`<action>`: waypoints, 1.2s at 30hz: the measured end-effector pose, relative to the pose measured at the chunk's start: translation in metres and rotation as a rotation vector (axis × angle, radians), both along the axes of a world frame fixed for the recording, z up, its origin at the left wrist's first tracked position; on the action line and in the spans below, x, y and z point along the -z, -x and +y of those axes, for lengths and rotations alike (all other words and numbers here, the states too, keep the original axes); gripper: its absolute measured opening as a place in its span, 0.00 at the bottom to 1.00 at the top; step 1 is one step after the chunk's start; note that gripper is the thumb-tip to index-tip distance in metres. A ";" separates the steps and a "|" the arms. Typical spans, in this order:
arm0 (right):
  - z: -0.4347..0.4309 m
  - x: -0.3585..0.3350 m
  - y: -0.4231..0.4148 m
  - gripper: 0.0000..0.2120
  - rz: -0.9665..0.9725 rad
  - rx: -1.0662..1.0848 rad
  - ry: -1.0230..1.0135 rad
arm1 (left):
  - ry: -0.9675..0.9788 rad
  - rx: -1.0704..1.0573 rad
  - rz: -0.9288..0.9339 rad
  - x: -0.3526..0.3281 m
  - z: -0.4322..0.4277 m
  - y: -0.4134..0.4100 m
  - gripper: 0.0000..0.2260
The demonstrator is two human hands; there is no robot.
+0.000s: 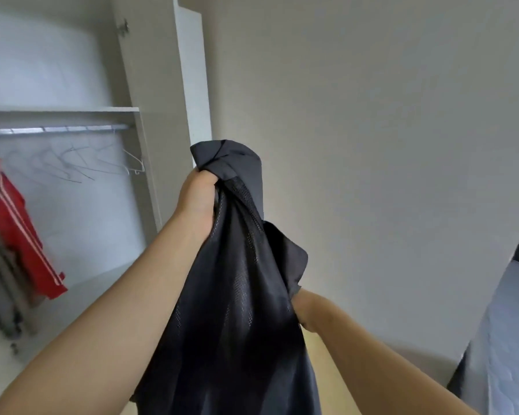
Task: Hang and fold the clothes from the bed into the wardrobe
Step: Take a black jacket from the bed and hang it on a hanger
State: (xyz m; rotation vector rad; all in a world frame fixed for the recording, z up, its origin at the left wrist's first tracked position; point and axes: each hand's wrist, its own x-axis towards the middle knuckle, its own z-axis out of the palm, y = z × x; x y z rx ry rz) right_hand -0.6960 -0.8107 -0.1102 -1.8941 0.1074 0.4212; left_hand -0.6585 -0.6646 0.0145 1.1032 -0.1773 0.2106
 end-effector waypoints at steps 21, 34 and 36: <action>0.213 -0.038 -0.178 0.04 -0.904 0.172 0.227 | -1.160 -1.119 0.206 0.069 0.312 -0.072 0.11; 0.300 -0.028 -0.329 0.06 -0.903 -0.215 0.511 | -1.024 -1.231 0.415 0.061 0.372 -0.158 0.12; 0.312 -0.033 -0.359 0.06 -0.878 -0.260 0.485 | -1.012 -1.241 0.403 0.056 0.380 -0.180 0.12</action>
